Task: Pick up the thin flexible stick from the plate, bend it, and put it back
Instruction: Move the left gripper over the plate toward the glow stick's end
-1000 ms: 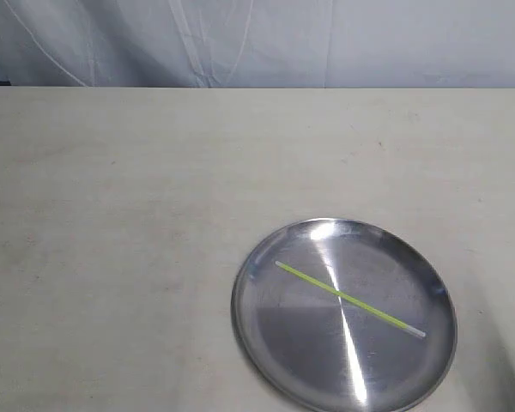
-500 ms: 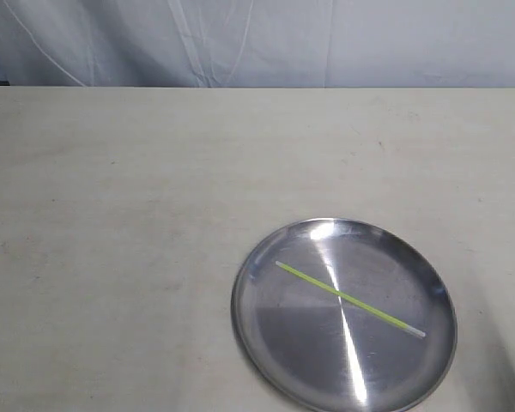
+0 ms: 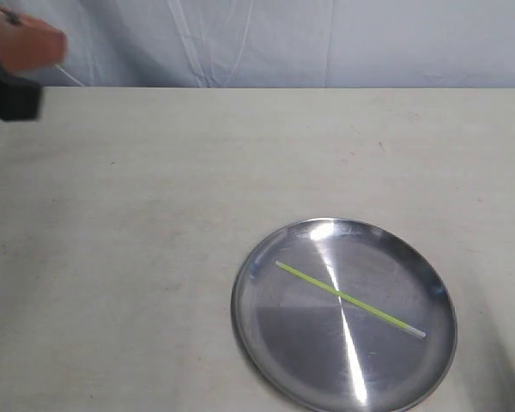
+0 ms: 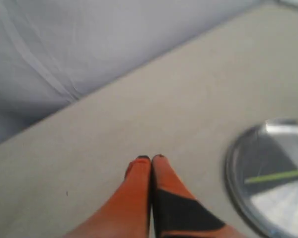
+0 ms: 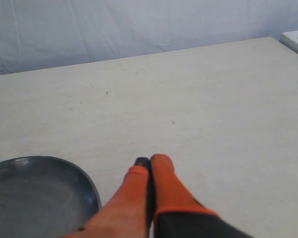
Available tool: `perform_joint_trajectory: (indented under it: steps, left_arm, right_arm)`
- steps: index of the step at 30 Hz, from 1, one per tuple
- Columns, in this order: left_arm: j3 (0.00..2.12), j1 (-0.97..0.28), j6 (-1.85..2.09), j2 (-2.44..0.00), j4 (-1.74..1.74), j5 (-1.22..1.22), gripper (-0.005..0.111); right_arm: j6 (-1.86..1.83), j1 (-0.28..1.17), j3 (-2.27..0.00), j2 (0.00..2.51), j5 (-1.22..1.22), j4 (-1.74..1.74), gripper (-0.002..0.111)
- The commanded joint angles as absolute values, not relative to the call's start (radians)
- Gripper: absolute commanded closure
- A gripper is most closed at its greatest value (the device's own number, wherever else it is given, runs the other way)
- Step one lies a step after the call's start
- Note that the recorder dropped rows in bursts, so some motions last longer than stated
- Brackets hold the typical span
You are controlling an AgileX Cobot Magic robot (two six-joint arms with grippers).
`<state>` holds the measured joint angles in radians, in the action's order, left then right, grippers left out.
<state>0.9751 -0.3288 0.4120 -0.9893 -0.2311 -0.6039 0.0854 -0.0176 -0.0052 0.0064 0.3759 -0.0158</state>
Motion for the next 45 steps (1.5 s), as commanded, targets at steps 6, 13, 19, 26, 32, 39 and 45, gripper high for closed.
perform_joint_trajectory:
  steps: [6, 13, 19, 26, 32, 39, 45]
  left_arm:
    - [1.029, -0.375, 0.836, -1.412, -0.267, -0.614, 0.096]
    - [1.029, -0.453, 1.075, -1.502, -0.263, -0.509, 0.063]
    - [1.053, -0.526, 1.107, -1.529, -0.214, -0.541, 0.056]
    - [1.132, -0.578, 1.107, -1.626, -0.114, -0.670, 0.056]
    - [1.181, -0.658, 1.136, -1.727, -0.102, -0.678, 0.056]
    - [1.239, -0.733, 1.136, -1.829, -0.065, -0.704, 0.056]
    - [1.298, -0.764, 1.136, -1.896, -0.081, -0.747, 0.056]
  right_arm:
    - [0.083, -0.021, 0.000, 0.000, 0.361, -0.011, 0.108]
    - [0.083, -0.021, 0.000, 0.000, 0.361, -0.011, 0.108]
    - [0.083, -0.021, 0.000, 0.000, 0.364, 0.008, 0.108]
    - [0.083, -0.021, 0.000, 0.000, 0.364, 0.011, 0.108]
    - [0.083, -0.021, 0.000, 0.000, 0.364, 0.011, 0.108]
    - [0.083, -0.021, 0.000, 0.000, 0.364, 0.011, 0.108]
    - [0.083, -0.021, 0.000, 0.000, 0.364, 0.011, 0.108]
